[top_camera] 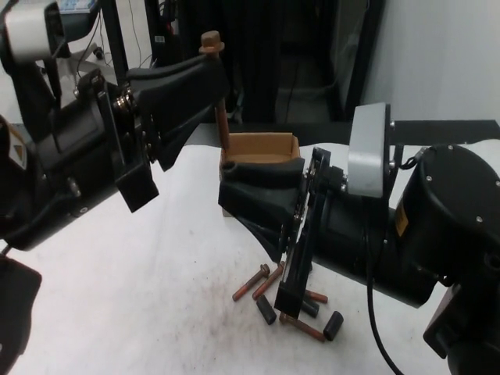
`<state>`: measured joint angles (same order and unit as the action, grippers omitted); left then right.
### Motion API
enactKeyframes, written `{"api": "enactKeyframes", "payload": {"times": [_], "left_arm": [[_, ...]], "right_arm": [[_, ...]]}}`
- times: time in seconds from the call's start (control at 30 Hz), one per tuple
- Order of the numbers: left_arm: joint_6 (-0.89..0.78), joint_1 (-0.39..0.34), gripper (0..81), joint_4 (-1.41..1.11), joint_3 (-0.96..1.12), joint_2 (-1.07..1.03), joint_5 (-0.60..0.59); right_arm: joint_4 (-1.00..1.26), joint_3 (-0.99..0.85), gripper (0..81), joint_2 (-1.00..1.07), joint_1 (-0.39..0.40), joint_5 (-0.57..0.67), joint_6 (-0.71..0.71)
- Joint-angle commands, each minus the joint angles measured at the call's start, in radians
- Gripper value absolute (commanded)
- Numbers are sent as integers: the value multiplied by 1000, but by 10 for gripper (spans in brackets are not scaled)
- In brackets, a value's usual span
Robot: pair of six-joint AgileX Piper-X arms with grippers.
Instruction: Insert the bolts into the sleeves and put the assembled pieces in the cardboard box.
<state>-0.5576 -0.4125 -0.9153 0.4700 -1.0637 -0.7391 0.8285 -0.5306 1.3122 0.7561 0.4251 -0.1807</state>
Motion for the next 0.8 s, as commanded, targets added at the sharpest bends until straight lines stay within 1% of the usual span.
{"api": "enactKeyframes", "payload": {"times": [0.0, 0.23, 0.63, 0.77], "left_arm": [[19, -5, 3, 18, 6, 1, -3], [39, -5, 3, 90, 6, 1, -3], [42, -12, 3, 92, 6, 1, -3], [42, -11, 3, 99, 6, 1, -19]], "right_arm": [[50, -3, 8, -3, 0, -8, 10], [50, -3, 8, -3, 0, -8, 10], [50, -3, 8, -3, 0, -8, 10], [53, -3, 8, -3, 0, -8, 10]]}}
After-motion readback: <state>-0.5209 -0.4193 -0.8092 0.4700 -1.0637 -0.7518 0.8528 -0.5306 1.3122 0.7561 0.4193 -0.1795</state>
